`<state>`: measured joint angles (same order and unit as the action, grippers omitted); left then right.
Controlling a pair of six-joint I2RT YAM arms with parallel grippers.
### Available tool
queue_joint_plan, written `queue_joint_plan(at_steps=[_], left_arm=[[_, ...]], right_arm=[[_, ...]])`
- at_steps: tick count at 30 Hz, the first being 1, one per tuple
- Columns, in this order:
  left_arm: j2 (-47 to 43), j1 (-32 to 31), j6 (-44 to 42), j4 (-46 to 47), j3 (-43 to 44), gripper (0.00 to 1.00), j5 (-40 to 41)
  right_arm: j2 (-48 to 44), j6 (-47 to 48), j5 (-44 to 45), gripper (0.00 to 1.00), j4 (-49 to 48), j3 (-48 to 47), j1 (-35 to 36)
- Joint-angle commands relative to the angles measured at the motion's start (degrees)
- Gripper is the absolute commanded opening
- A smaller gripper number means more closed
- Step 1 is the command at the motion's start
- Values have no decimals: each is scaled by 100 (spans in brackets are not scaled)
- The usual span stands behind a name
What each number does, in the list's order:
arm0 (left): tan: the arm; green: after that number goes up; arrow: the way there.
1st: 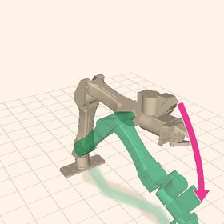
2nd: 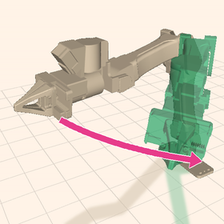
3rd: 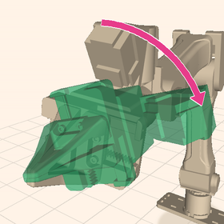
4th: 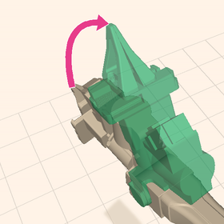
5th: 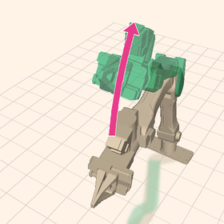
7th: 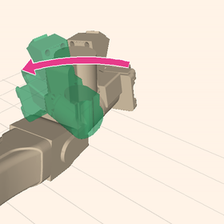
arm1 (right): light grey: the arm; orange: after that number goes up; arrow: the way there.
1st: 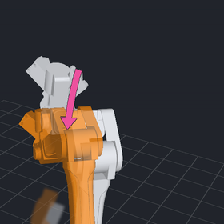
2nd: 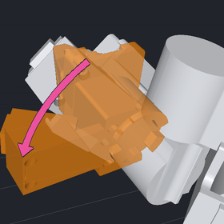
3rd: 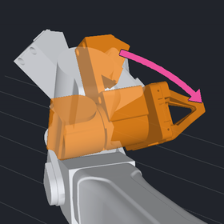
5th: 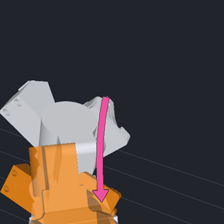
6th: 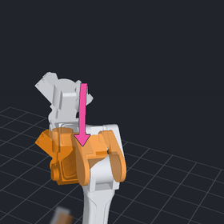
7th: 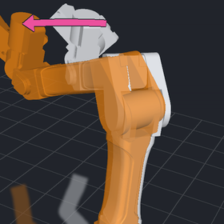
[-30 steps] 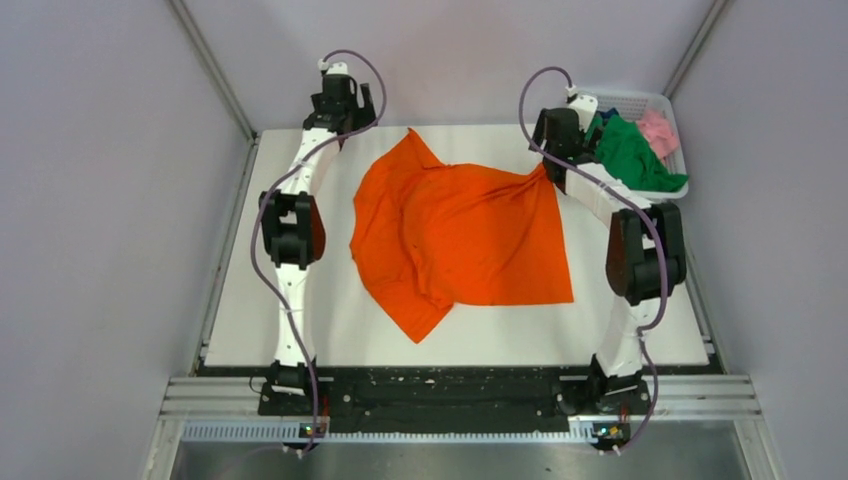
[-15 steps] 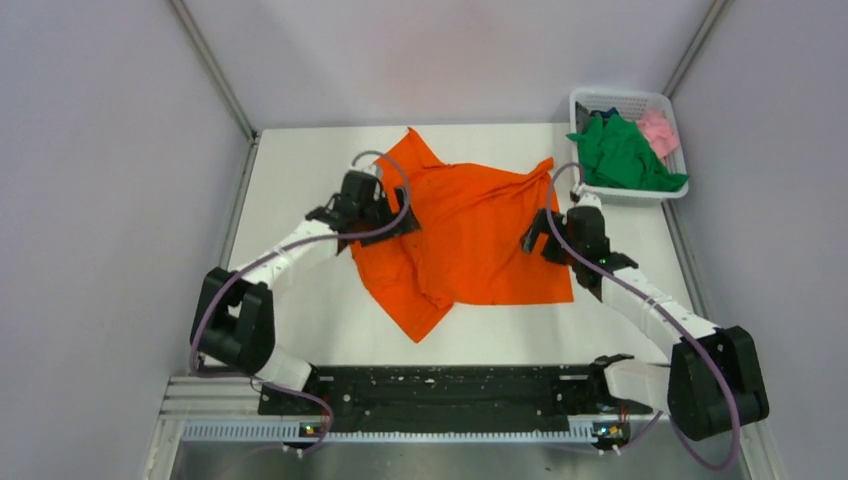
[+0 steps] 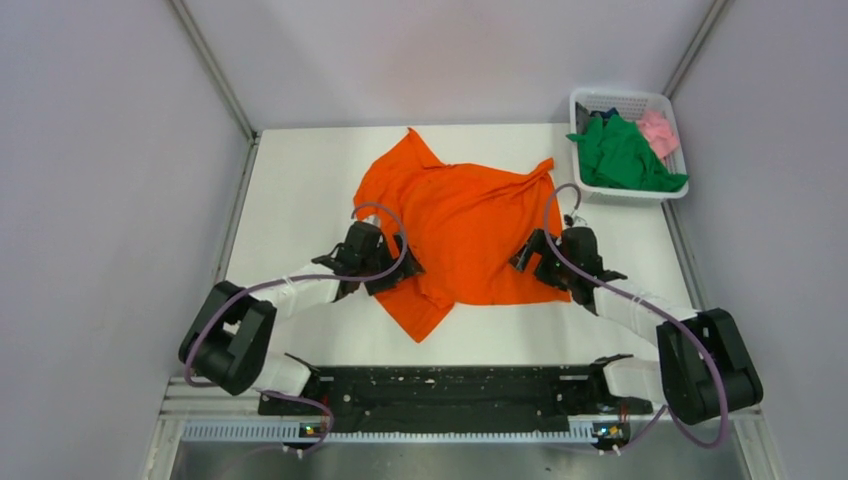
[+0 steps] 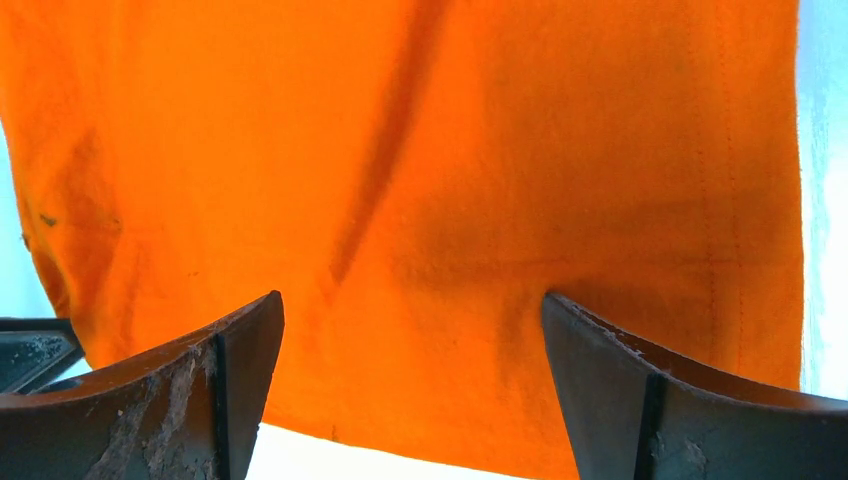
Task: Fold and stack the t-shirts
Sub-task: Flatten out the tshirt
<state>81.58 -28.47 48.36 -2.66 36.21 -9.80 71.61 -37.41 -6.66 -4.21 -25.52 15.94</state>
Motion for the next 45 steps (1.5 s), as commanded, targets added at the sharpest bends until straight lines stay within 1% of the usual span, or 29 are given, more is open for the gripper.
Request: queue_joint_plan(at_steps=[1, 4, 5, 6, 7, 9, 12, 13, 17, 20, 24, 25, 28, 31, 33, 35, 37, 39, 41, 43, 45], left_arm=[[-111, -19, 234, -1378, -423, 99, 776], [-779, -14, 497, -2731, -514, 99, 1760], [-1044, -15, 508, -2972, -563, 99, 1847], [-1314, -12, 428, -2973, -661, 99, 1702], [-1666, -11, 530, -3043, -742, 99, 1637], [-2037, 3, 581, -3314, -767, 99, 1722], [-2338, 6, 717, -4380, -469, 99, 2241], [-2423, 1, 719, -4589, -402, 99, 2311], [-2726, 0, 680, -4897, -335, 99, 2130], [-2885, 7, 673, -5022, -234, 99, 2073], [-2896, 4, 398, -4757, 158, 99, 2061], [-2844, 8, 290, -4614, 293, 99, 1991], [-2535, 5, -154, -3837, 687, 99, 1842], [-2010, 11, -541, -2785, 1020, 99, 1724], [-1436, 89, -703, -2389, 1438, 99, 1687], [-744, 273, -763, -2132, 2000, 99, 1629], [-44, 529, -839, -1713, 2477, 99, 1162], [684, 816, -773, -1225, 2946, 99, 195], [1424, 1087, -740, -769, 3501, 99, -735], [2164, 1237, -659, -531, 4118, 99, -1000], [2954, 1329, -617, -491, 4801, 99, -1139]], right_arm=[[-160, -484, 129, 99, 337, 511, 23], [-590, -530, 267, 99, 990, 647, 17], [-760, -528, 354, 99, 1272, 684, 19], [-986, -530, 396, 99, 1528, 728, 23], [-1224, -530, 373, 99, 1792, 778, 21], [-1781, -546, 349, 99, 2298, 882, 23], [-2697, -743, 521, 99, 3193, 1010, 30], [-2962, -814, 488, 99, 3395, 1044, 30], [-3823, -1133, 160, 99, 3914, 1064, 24], [-4291, -1128, 399, 99, 4453, 790, 29], [-4460, -1044, 634, 99, 4677, 252, 32], [-4442, -1022, 646, 99, 4586, 170, 32], [-4299, -672, 844, 99, 4083, -7, 28], [-3997, -303, 871, 99, 3550, -138, 38], [-3706, 27, 705, 99, 2916, -222, 31], [-3233, 424, 291, 99, 2233, -420, 39], [-2588, 668, 29, 99, 1914, -745, 47], [-2069, 797, -52, 99, 1797, -1004, 76], [-1810, 738, 25, 99, 1590, -969, 132], [-1722, 659, 12, 99, 1234, -700, 157], [-1619, 608, -34, 99, 983, -418, 168]])
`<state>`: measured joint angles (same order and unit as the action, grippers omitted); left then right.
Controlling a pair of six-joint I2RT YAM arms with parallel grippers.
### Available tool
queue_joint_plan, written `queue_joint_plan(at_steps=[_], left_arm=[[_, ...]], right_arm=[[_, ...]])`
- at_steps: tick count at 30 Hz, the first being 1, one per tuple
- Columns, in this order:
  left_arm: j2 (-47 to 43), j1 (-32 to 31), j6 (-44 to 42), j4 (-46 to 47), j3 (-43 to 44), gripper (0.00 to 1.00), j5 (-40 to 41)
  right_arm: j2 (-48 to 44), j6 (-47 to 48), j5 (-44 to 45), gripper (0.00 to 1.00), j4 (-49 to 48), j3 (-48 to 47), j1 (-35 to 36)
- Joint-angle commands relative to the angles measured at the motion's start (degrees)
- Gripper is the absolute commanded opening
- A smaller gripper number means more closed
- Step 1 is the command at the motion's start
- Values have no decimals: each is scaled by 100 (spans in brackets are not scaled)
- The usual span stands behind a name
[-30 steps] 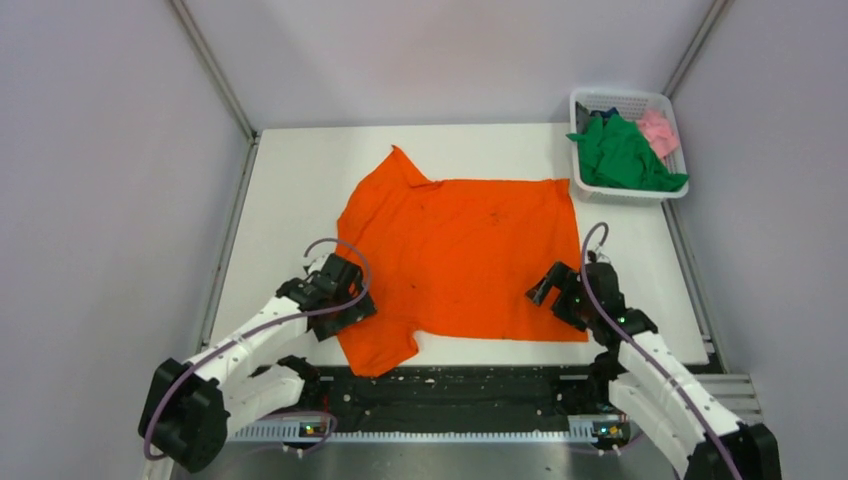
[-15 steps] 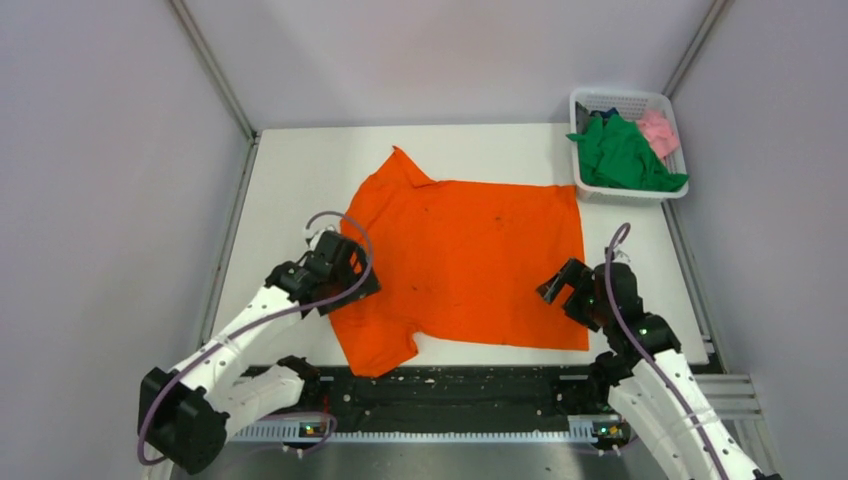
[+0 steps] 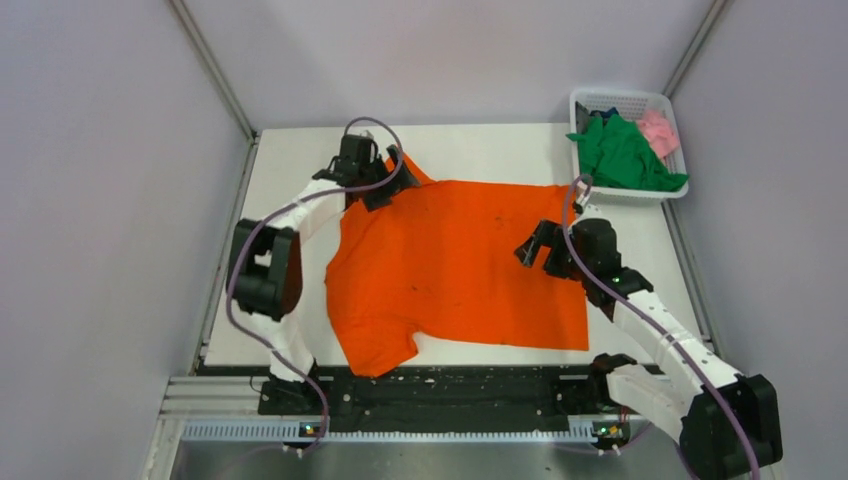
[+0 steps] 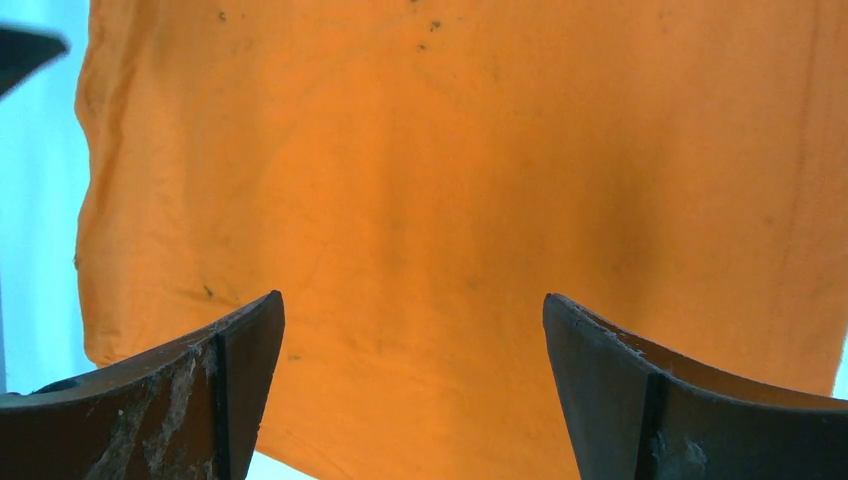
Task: Fold and stack the t-shirts
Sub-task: Flatten out the tshirt
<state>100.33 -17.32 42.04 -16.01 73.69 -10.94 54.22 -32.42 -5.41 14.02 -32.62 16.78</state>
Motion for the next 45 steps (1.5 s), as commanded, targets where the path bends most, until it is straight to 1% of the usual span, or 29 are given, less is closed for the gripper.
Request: queue_joint_plan(at_steps=[1, 3, 6, 10, 15, 18, 20, 25, 30, 35, 41, 45], left_arm=[[1388, 238, 36, 878, 1376, 99, -1125], [1874, 247, 42, 987, 1863, 99, -1108], [2456, 293, 12, 800, 2569, 99, -753], [3038, 321, -5, 614, 3291, 99, -569], [3523, 317, 134, 754, 3615, 99, -801], [3726, 317, 101, 449, 3926, 99, -716], [3673, 317, 100, 372, 3816, 99, -686], [3191, 308, 42, 527, 3098, 99, -387], [2988, 285, -18, 523, 2849, 99, -280], [3436, 265, 95, 546, 3290, 99, -478], [4209, 256, 224, 518, 4205, 99, -673], [4554, 256, 565, 1235, 4640, 99, -917]], right_arm=[[188, 114, -169, 99, -881, 365, 89], [399, 143, -91, 99, -823, 424, 89], [672, 215, -22, 99, -754, 424, 89], [846, 271, 87, 99, -831, 461, 89], [903, 331, 208, 99, -850, 498, 89], [891, 350, 341, 99, -802, 532, 89], [903, 372, 385, 99, -805, 534, 88], [994, 377, 353, 99, -867, 532, 89], [1080, 360, 280, 99, -931, 579, 85], [1135, 368, 280, 99, -943, 583, 89], [1192, 419, 392, 99, -875, 539, 87], [1247, 445, 433, 99, -872, 528, 84]])
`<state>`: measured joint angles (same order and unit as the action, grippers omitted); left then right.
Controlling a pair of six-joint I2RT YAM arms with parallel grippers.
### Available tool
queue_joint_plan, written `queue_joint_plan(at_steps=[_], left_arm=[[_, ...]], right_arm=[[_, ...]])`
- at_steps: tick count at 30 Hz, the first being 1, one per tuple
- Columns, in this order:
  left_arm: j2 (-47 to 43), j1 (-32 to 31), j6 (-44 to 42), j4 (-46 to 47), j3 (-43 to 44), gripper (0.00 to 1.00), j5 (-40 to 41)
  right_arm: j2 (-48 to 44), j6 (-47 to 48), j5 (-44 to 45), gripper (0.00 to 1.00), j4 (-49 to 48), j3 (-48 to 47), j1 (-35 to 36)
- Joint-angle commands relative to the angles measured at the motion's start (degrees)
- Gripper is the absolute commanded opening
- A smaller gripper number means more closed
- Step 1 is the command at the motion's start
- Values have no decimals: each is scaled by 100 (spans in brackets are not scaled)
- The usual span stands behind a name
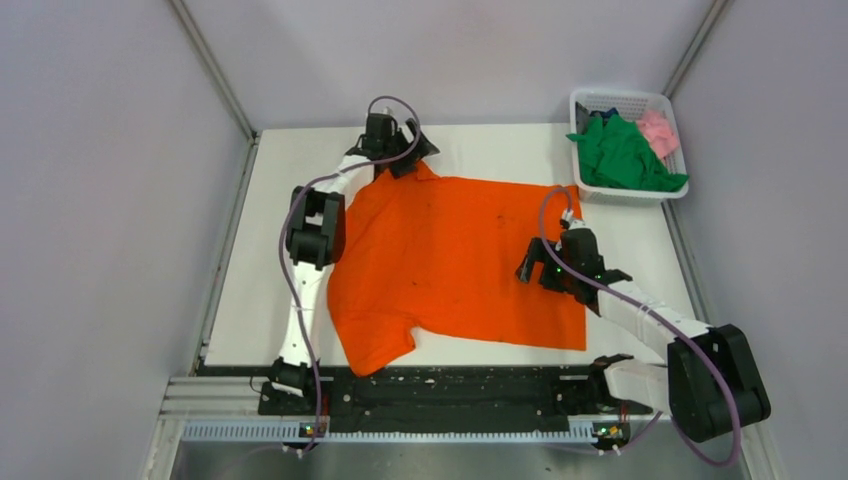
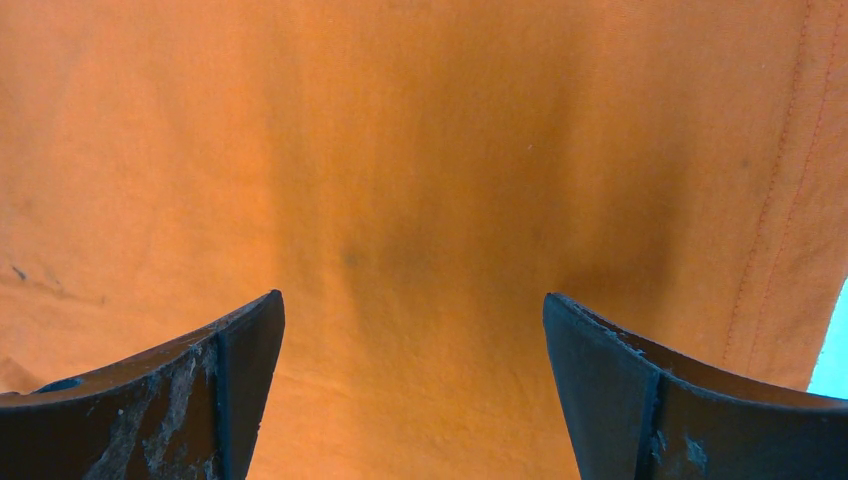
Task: Fold and stack the t-shirts
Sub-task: Flatten out the tshirt
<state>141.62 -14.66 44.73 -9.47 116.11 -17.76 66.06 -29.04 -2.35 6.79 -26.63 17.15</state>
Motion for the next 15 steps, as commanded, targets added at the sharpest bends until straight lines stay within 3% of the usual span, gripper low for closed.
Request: queue_joint_plan(at_steps=[1, 9, 15], left_arm=[[506, -18, 428, 794, 527, 99, -277], [1344, -272, 1080, 2153, 2059, 99, 210], [1464, -547, 910, 2089, 2528, 99, 655]], right_arm=[[77, 115, 137, 99, -150, -77, 51], [215, 135, 217, 99, -117, -111, 47], [274, 136, 386, 99, -78, -97, 52]])
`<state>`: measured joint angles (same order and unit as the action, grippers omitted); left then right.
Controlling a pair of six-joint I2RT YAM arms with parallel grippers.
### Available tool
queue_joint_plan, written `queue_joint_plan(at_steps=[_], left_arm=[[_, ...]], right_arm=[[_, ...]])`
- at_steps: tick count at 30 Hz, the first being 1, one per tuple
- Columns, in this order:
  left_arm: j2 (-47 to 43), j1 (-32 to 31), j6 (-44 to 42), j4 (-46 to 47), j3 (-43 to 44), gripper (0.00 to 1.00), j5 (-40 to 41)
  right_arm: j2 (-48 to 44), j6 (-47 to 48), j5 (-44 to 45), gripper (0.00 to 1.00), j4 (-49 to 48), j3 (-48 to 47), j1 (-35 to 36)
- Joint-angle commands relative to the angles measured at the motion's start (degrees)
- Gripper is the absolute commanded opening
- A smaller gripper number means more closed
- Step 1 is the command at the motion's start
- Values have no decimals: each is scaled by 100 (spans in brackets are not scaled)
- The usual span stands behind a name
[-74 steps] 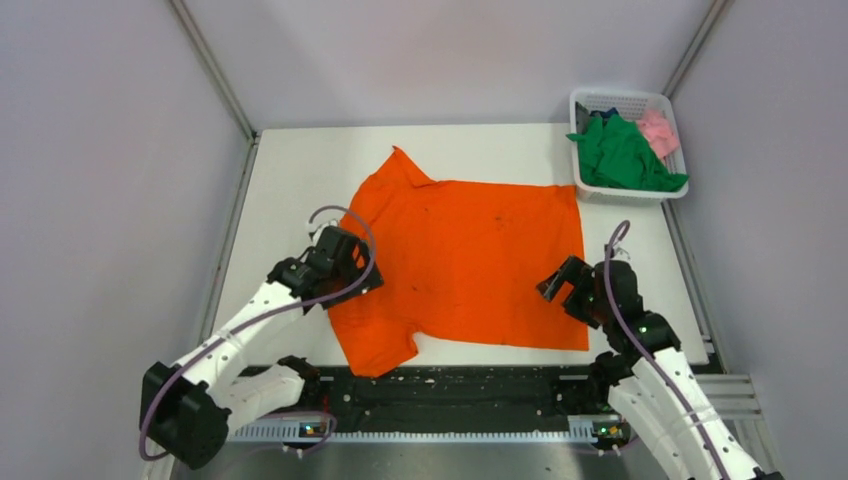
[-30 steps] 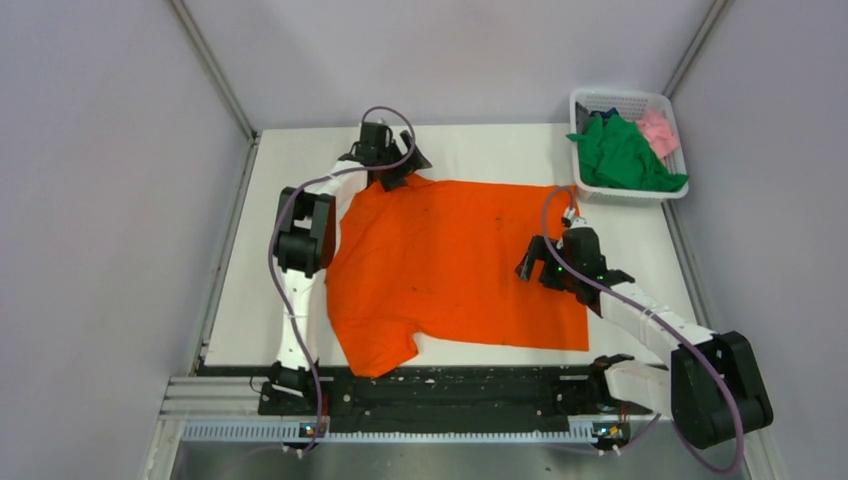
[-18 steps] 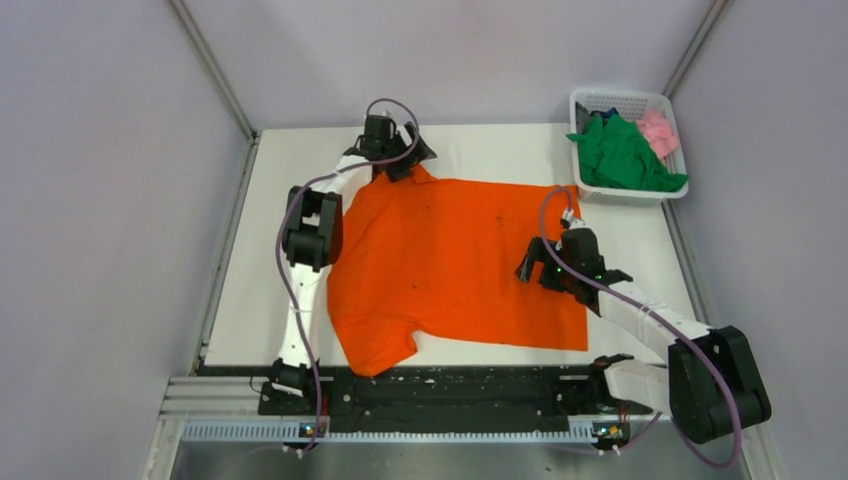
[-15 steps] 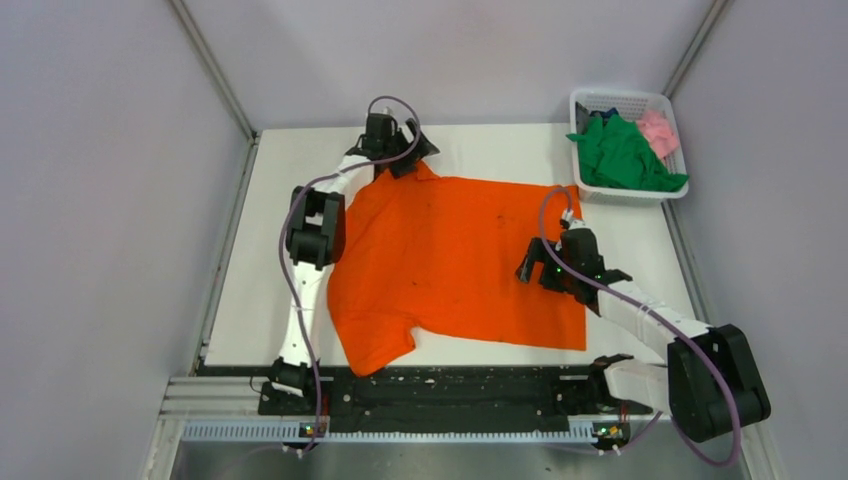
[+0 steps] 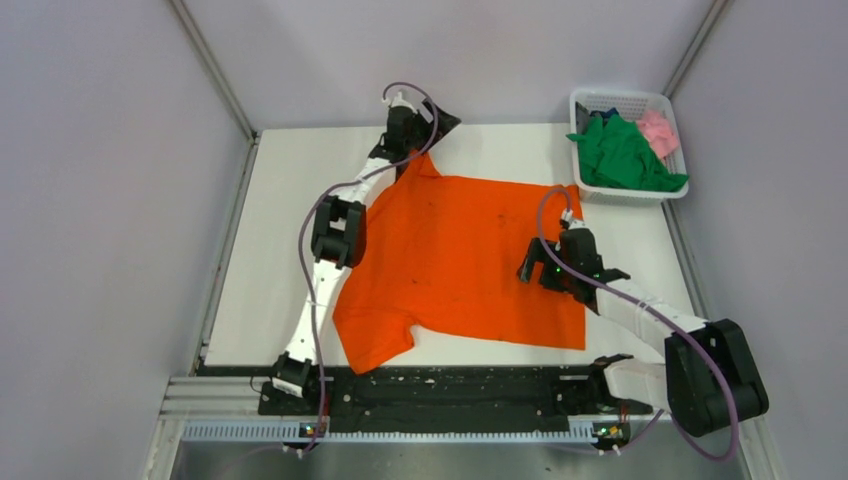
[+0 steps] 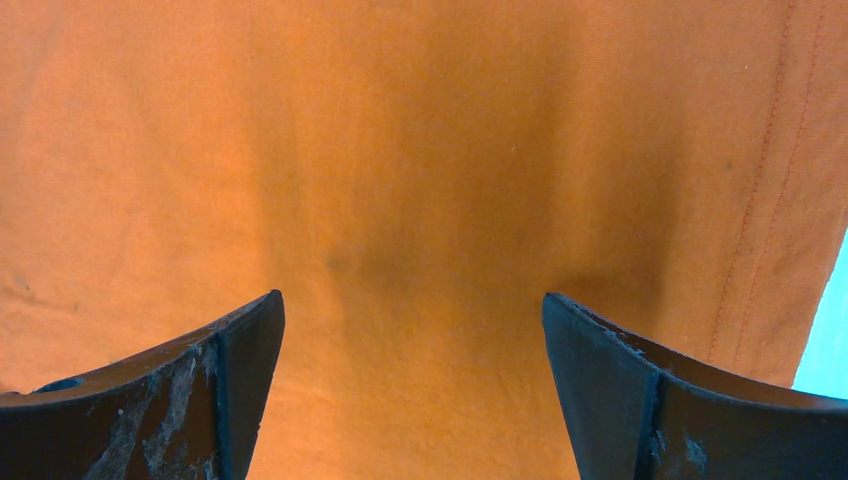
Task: Fold and stack the t-shirts
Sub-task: Flatten out the tshirt
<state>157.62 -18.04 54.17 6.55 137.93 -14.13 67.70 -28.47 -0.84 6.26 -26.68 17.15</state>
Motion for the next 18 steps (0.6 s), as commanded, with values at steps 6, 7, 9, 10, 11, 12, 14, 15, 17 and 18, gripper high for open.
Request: queue_joint_plan(at_steps=[6, 7, 9, 10, 11, 12, 14, 15, 17, 18], left_arm=[[-1180, -279, -1191, -606, -315, 99, 580], [-1501, -286, -1301, -756, -665, 99, 694], [-2157, -287, -1370, -713, -1610, 99, 976], [-2453, -280, -1339, -558, -2263, 99, 1085], [-2693, -287, -1313, -429, -2711, 99, 1148], [-2887, -284, -1263, -365, -3031, 99, 1191], [-3118, -274, -1193, -386, -3489, 99, 1226], [-3178, -275, -1160, -416, -3627, 99, 1236], [-3220, -278, -1119, -492, -3797, 99, 1283], [-3176, -271, -1095, -523, -3822, 99, 1297]], right_arm=[[127, 53, 130, 99, -46, -59, 47], [131, 44, 118, 99, -55, -55, 51], [165, 45, 117, 99, -60, -50, 52], [175, 43, 111, 99, -58, -42, 52], [193, 44, 114, 99, -54, -40, 51], [216, 43, 119, 99, -57, -39, 51], [261, 46, 9, 99, -59, -55, 48], [287, 43, -32, 99, -55, -57, 51], [339, 35, -64, 99, -68, -51, 50], [361, 34, -61, 99, -70, -54, 52]])
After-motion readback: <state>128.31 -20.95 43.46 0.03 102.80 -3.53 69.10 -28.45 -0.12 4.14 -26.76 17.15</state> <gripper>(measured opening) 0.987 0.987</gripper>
